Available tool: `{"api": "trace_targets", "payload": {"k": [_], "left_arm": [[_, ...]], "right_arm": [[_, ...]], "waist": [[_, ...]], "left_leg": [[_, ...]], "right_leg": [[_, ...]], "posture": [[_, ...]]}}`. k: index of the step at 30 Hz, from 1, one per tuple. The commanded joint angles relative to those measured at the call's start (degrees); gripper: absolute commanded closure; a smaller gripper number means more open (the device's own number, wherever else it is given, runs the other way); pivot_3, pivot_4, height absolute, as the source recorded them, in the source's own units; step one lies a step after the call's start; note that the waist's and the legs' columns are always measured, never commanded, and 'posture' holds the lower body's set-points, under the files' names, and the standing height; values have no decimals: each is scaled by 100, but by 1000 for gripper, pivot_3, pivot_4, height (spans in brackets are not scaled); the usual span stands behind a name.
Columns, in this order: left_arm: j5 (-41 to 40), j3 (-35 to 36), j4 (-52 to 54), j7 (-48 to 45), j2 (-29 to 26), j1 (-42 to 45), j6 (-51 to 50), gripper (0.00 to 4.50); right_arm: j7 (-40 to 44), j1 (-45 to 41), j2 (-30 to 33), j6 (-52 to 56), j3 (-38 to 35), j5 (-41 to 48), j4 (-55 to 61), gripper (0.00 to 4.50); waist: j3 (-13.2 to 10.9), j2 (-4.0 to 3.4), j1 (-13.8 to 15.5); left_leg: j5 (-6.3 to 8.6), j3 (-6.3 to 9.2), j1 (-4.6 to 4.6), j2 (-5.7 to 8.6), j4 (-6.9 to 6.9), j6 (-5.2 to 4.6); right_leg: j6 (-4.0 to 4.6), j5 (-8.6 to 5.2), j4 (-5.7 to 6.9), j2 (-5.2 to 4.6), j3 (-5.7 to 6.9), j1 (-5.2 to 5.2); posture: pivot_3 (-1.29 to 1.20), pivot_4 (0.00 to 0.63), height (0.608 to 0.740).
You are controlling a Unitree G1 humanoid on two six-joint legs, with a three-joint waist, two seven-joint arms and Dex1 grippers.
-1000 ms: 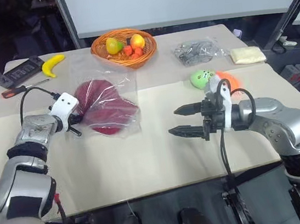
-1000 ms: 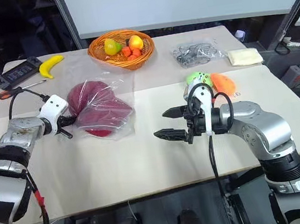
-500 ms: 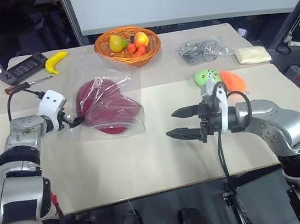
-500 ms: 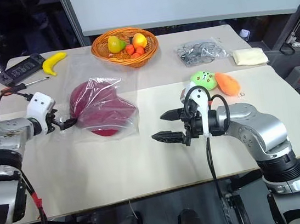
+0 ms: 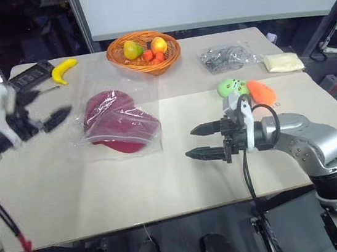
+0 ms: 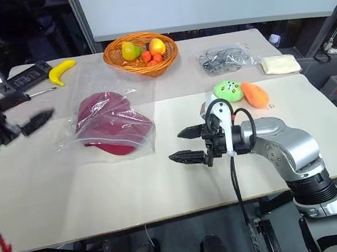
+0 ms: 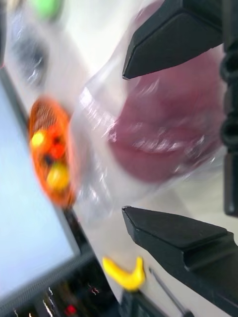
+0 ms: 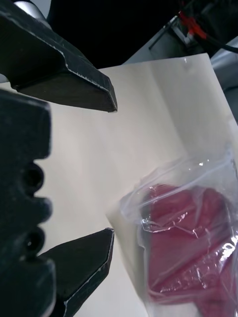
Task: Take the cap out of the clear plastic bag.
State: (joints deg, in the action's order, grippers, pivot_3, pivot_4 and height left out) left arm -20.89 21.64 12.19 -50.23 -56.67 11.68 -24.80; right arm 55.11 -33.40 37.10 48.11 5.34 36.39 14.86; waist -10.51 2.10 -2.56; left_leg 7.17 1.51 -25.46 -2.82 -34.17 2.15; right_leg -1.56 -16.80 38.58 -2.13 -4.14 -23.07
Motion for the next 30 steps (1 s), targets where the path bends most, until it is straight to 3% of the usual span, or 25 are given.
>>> {"api": "trace_targets", "payload": {"k": [1,6,14,17,27,30], "left_arm": [[1084,-270,201,-36,-199,-551,1644,96],[2324,-840,-168,915,167,-528,2963,96],[3201,-1385,-873,1837,780,-220,3618,96],[3233,-1432,-1023,1954,909,-162,3666,799],[3342,-1394,-1193,2135,859,-12,3883,4399],[3370,-1409,-1246,2213,906,94,3784,4475]], "right_arm": [[157,-186,40,-179,-53,-42,-66,0],[172,-240,-29,-163,0,-74,-95,0],[70,-157,-96,-24,6,-14,139,0],[17,-130,-119,40,-8,26,243,0],[-104,62,-203,181,64,112,549,0],[-144,86,-246,191,94,121,596,0]], "waist": [[0,1,28],[0,1,140],[0,1,171],[0,1,147],[1,2,159],[1,2,159]], "left_leg": [[0,1,-1,-3,0,0],[-1,-9,-2,-4,-6,-1],[0,-9,-13,-3,-6,-2],[0,-9,-11,-3,-7,-2],[0,-7,-11,-2,-14,-2],[0,-7,-10,-3,-15,-2]], "right_leg": [[3,1,1,2,3,-4],[4,1,-3,-6,8,1],[2,0,-2,-5,10,-6],[1,0,0,-5,9,-4],[1,0,7,-5,10,-2],[1,0,10,-5,11,-2]], "posture": [[0,150,740],[0,150,740],[0,150,740],[0,150,740],[0,150,740],[0,150,740]]}}
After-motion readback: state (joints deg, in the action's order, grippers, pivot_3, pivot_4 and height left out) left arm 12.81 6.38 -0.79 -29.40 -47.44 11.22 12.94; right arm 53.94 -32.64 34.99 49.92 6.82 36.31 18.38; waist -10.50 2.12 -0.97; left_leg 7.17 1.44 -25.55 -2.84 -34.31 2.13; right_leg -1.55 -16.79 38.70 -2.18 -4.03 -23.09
